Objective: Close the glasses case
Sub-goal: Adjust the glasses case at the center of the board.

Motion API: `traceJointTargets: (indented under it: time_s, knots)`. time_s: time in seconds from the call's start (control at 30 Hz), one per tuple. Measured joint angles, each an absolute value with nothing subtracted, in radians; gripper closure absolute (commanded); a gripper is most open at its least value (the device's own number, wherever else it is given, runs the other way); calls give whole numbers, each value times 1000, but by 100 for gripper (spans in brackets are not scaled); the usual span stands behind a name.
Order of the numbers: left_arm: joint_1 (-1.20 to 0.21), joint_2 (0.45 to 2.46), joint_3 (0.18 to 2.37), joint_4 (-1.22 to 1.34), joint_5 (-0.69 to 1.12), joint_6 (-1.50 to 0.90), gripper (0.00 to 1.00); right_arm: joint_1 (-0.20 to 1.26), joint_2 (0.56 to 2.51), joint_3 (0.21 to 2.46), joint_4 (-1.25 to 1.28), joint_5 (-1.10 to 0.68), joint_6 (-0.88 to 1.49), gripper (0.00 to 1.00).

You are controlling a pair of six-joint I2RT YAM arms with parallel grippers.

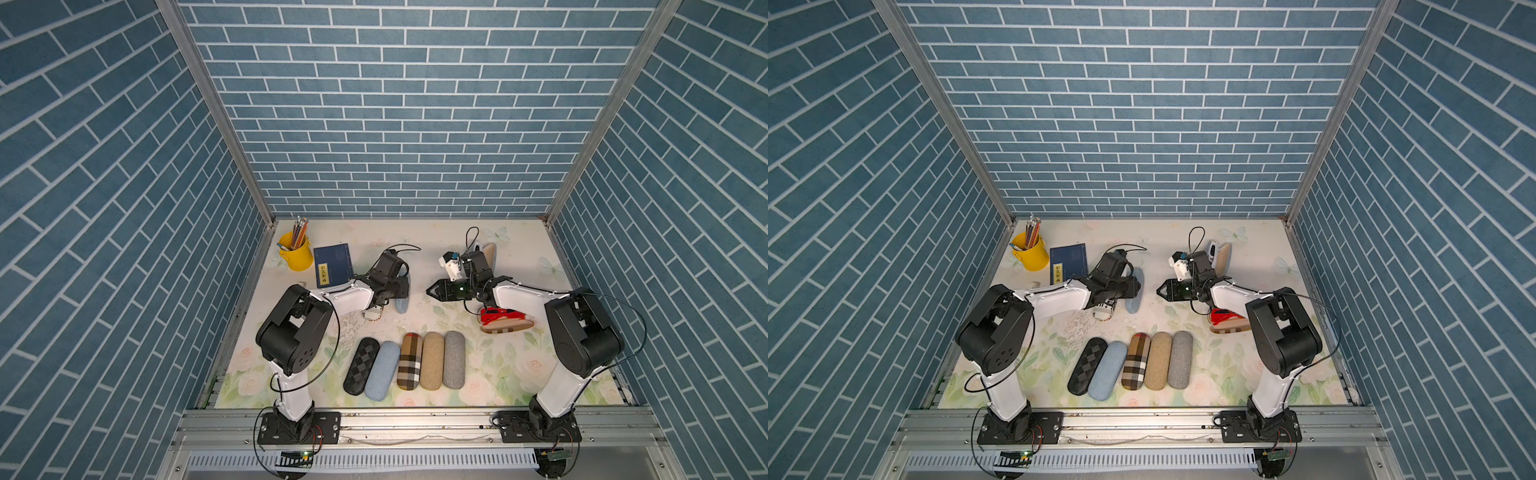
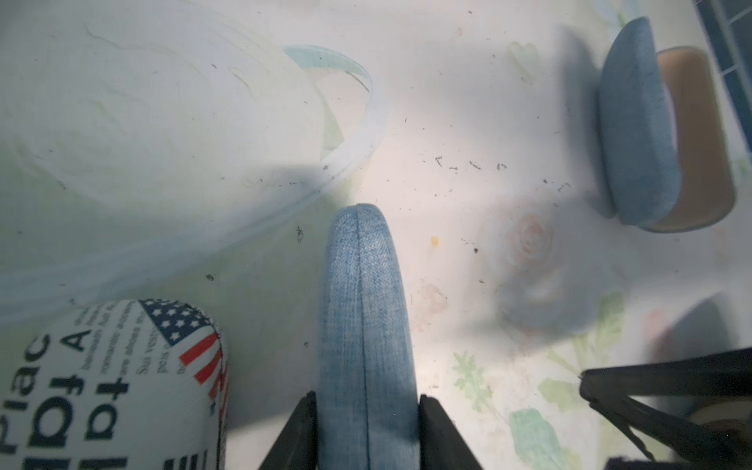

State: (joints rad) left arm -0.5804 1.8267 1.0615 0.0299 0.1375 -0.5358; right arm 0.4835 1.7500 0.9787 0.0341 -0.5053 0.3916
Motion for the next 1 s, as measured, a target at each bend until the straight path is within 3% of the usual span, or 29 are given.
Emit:
traceJointTargets:
  time_s: [0.13, 0.27, 0.43, 0.6, 1.0]
  knots:
    - [-560, 1818, 1019, 86, 244, -554, 69, 482, 1750, 979, 34, -508, 387, 59]
    - [-541, 1814, 990, 118, 320, -561, 63, 481, 1750, 979, 35, -517, 387, 59]
    - [-517, 1790, 974, 79, 315, -549, 40, 481, 1750, 979, 35, -527, 387, 59]
    - [-511, 1763, 969, -32, 206, -525, 25, 481, 1750, 979, 36, -532, 387, 59]
    - [-537, 1615, 1004, -150, 71, -511, 19, 481, 1750, 979, 36, -535, 387, 58]
